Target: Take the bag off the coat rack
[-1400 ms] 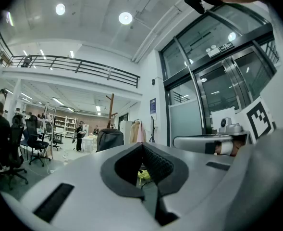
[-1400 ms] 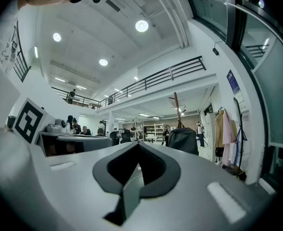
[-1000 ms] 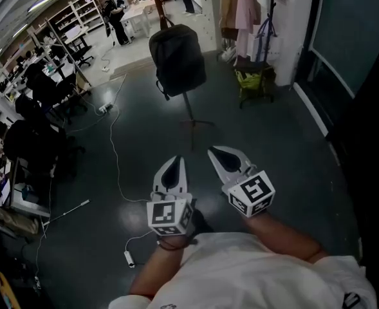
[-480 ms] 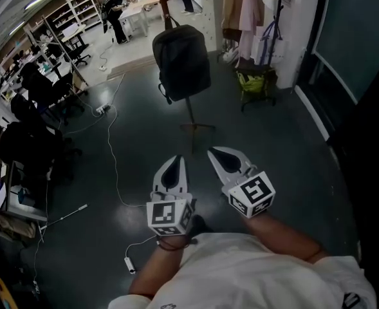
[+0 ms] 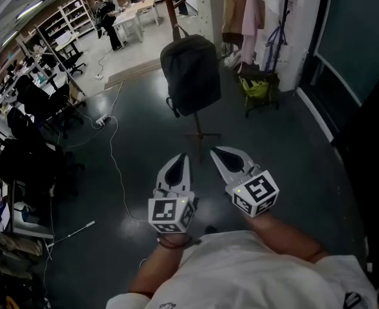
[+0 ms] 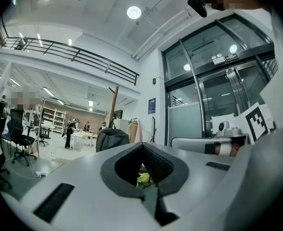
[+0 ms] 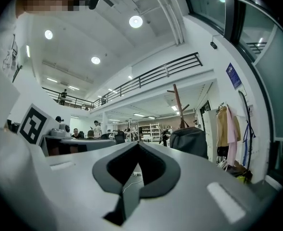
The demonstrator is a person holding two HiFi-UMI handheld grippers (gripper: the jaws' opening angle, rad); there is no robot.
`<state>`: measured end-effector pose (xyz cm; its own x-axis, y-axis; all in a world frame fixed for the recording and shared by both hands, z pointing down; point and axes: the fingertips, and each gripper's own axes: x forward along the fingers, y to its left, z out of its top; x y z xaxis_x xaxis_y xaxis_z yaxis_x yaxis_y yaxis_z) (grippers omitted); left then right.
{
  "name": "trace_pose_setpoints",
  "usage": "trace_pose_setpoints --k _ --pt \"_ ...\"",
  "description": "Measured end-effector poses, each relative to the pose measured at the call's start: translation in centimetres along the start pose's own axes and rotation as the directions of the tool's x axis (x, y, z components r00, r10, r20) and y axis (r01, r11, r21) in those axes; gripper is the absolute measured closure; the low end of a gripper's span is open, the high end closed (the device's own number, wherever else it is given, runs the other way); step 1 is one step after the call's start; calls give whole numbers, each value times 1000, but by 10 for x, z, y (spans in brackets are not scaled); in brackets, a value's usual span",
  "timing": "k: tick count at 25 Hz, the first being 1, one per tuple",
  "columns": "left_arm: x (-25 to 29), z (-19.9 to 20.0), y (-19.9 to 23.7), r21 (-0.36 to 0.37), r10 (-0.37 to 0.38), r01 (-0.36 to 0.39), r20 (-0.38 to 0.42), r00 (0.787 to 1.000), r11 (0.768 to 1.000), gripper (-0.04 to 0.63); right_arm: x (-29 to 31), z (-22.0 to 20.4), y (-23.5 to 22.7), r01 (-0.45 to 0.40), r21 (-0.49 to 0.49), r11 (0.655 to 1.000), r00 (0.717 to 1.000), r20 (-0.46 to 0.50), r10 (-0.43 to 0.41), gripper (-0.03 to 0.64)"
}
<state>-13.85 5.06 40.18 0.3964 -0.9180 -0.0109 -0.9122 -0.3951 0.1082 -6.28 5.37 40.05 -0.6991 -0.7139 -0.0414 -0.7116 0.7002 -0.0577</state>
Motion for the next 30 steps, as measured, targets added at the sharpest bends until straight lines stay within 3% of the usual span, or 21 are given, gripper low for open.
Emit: trace_pose_setpoints --k 9,14,24,30 --pt "44 -10 49 -40 -39 38 -11 999 998 589 60 -5 -19 16 -9 1000 1000 -8 -16 624" --pt "75 -16 68 -55 -28 26 -32 999 998 589 93 -16 -38 -40 17 999 999 -33 41 624" --pt "170 -20 110 -48 48 -50 -41 998 998 589 172 -17 -115 -146 36 989 989 -33 147 624" --pt "242 -21 114 -42 58 -60 -42 997 997 589 208 -15 -178 -192 43 980 981 -23 193 624"
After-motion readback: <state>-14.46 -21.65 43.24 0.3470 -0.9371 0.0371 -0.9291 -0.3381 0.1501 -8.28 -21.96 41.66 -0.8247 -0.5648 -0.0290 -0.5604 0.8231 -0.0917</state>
